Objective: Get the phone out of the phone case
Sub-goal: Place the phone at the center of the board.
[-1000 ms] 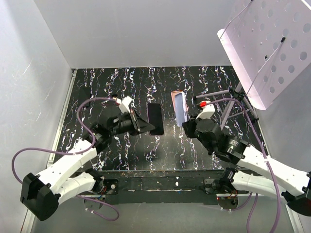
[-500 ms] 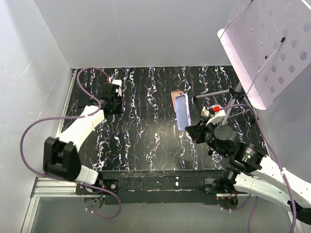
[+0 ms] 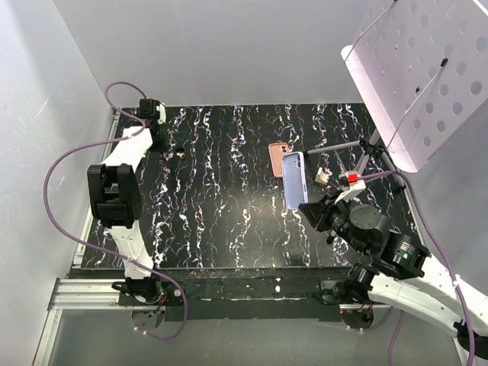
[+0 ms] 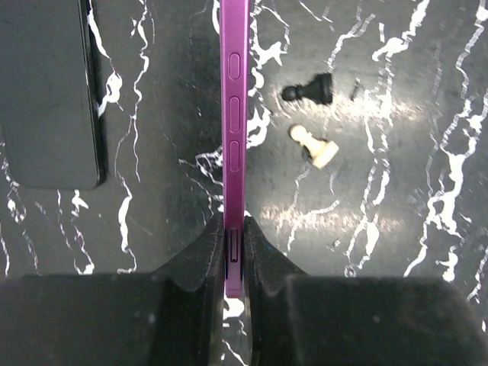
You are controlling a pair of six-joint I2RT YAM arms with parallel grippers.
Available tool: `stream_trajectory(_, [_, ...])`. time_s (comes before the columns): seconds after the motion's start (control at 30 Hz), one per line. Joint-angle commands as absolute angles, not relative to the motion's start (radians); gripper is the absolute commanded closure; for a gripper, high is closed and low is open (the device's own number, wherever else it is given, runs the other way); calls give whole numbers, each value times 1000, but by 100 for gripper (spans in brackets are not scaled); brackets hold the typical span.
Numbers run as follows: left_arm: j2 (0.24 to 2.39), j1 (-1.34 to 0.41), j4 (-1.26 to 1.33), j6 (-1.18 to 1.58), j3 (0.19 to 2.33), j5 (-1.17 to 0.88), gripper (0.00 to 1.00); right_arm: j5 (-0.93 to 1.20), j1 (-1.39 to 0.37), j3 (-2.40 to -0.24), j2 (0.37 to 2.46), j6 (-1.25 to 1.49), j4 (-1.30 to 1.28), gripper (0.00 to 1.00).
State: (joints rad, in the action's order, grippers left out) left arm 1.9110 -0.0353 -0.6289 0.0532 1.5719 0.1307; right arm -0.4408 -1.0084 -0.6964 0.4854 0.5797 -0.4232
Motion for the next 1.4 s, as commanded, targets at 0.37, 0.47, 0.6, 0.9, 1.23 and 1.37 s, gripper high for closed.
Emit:
stream_trajectory(0.37, [2040, 123, -686, 25, 1689, -230, 100, -404, -1009, -768, 535, 538, -408, 99])
stream_trajectory(0.47, [2074, 164, -701, 35, 1712, -330, 100, -365, -1009, -773, 563, 545, -381, 99])
stream_trajectory(0.6, [2123, 186, -732, 37, 1744, -364, 100, -319, -1009, -782, 592, 564, -354, 99])
stream_trajectory(0.9, [2264, 190, -798, 86, 1850, -252, 95, -314, -1009, -785, 621, 591, -356, 99])
stream_trajectory(1.23, [2309, 213, -834, 118, 1887, -178, 83, -301, -1009, -796, 673, 603, -339, 99])
stream_trajectory(1.37, [2312, 222, -836, 123, 1879, -160, 71, -288, -1009, -801, 692, 603, -331, 99])
